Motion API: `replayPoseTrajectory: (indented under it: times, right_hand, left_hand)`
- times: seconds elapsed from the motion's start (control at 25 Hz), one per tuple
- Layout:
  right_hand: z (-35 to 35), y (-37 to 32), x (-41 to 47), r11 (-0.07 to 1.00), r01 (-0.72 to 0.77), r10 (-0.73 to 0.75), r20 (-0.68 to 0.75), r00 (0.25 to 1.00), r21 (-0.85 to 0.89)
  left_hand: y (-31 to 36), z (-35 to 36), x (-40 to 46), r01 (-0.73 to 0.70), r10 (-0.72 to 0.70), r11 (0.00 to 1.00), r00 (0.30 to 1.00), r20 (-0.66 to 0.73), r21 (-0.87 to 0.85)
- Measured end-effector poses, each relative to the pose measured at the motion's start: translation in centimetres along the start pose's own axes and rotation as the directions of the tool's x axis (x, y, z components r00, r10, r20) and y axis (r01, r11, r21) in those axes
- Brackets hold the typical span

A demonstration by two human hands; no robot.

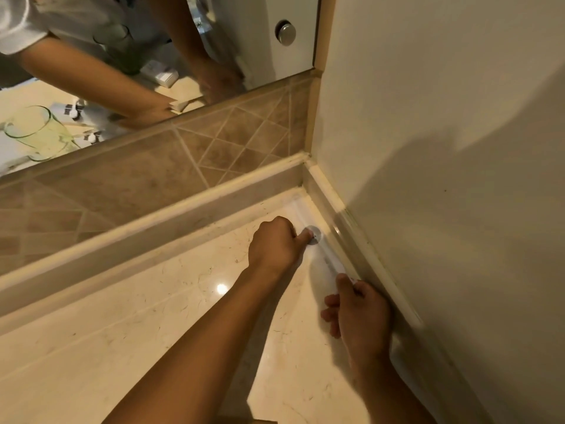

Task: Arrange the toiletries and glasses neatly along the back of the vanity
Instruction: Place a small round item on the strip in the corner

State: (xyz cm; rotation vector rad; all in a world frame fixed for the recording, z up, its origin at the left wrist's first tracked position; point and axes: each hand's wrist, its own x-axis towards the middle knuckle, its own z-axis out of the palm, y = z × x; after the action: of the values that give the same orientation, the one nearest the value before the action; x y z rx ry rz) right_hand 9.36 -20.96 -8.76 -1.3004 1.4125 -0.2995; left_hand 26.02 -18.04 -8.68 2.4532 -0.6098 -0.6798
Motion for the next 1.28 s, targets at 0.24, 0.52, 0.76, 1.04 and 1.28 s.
replayPoseTrajectory:
  times: [0.24,0.52,0.76,1.04,1.28]
  right_hand:
    - [-1.0,1.4,-2.8,0.875,0.365,-0.417,-0.113,0.902,-0.317]
    - [-0.2,0.3,-1.8,0.5,0.604,-0.636,0.21,0.742,-0.621]
    - [0.3,0.5,-0.1,0.263,0.579,-0.524,0.39,0.757,-0.772]
    - [1.1,0.6,0.4,0.25,0.558,-0.472,0.403,0.784,-0.791]
    - [1.4,0.1,0.0,0.227,0.492,-0.499,0.334,0.8,-0.841]
  left_hand:
    - [-1.1,0.0,-1.5,-0.317,0.366,0.923,0.897,-0.248,0.216]
    - [-2.9,0.5,-1.0,-0.412,0.465,0.777,0.885,0.007,0.475]
    - [-3.6,1.5,-0.2,-0.414,0.437,0.755,0.896,0.08,0.509]
    - [-3.3,1.5,1.0,-0.421,0.439,0.741,0.893,0.097,0.524]
    - [-3.1,1.6,1.2,-0.415,0.441,0.736,0.893,0.087,0.534]
